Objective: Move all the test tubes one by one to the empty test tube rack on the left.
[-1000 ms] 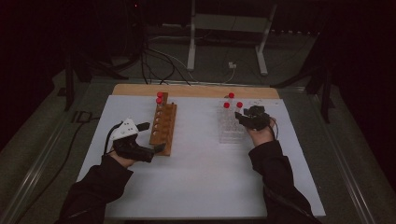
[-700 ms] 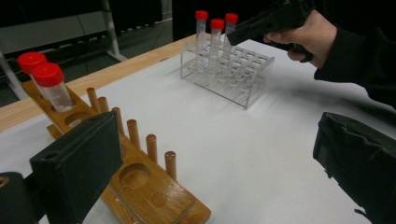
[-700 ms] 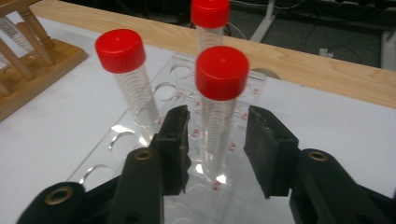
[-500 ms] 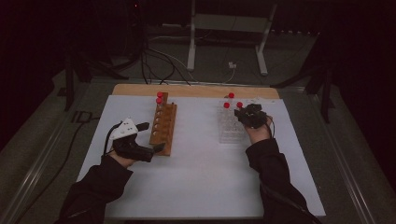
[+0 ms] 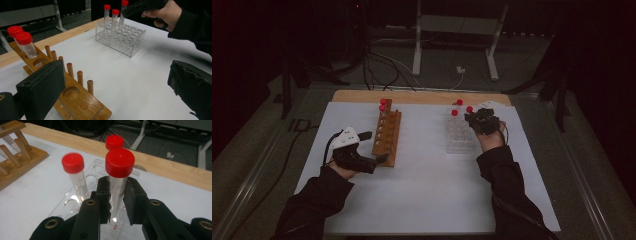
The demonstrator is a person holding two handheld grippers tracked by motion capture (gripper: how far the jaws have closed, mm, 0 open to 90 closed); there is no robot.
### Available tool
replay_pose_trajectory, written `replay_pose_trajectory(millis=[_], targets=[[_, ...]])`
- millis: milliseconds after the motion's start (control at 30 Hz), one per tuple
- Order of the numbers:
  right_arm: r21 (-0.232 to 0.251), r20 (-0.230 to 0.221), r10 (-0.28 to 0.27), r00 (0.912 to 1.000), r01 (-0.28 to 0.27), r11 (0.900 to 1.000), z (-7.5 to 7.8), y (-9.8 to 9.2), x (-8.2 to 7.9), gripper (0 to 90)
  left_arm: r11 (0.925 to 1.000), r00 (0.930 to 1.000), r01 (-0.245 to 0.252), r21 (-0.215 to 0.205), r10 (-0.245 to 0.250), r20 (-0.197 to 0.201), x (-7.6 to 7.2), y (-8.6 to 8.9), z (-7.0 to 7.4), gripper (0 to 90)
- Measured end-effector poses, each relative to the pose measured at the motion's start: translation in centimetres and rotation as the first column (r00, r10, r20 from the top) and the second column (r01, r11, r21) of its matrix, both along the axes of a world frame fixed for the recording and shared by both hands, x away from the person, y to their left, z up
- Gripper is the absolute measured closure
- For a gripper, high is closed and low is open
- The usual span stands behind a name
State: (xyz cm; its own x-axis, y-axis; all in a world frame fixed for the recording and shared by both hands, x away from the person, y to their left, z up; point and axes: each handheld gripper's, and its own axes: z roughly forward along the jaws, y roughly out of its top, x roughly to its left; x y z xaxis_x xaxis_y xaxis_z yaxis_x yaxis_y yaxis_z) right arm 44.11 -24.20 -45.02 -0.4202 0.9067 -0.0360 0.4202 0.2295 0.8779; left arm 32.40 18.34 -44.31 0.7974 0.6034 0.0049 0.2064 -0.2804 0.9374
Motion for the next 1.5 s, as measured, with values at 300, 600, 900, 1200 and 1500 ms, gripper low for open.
replay_pose_trajectory(millis=[300, 600, 900, 1200, 1500], targets=[[-0.01, 0.057, 0.013, 0.9983, -0.012, 1.0, 2.2, 0.0, -1.3, 74.9, 1.0, 1.0, 0.009, 0.001, -0.009, 0.003, 0.0, -0.1, 0.3, 2.0], [-0.035, 0.1, 0.05, 0.9937, -0.046, 0.998, 4.0, 0.4, -2.8, 75.0, 0.9997, 0.9997, 0.025, 0.005, -0.025, 0.006, -0.2, -0.3, 0.6, 2.0], [-0.048, 0.109, 0.126, 0.986, -0.122, 0.991, 5.1, 2.3, -4.8, 74.9, 0.9989, 0.9989, 0.047, 0.01, -0.047, 0.003, -0.5, -0.8, 0.9, 2.0], [-0.045, 0.1, 0.224, 0.9695, -0.22, 0.974, 4.7, 4.3, -7.2, 74.9, 0.9973, 0.9973, 0.073, 0.01, -0.073, 0.007, -0.9, -1.2, 1.3, 2.1], [-0.055, 0.078, 0.316, 0.9456, -0.312, 0.948, 3.8, 6.2, -9.4, 74.9, 0.9951, 0.9952, 0.098, 0.014, -0.098, 0.002, -1.2, -2.0, 1.4, 2.1]])
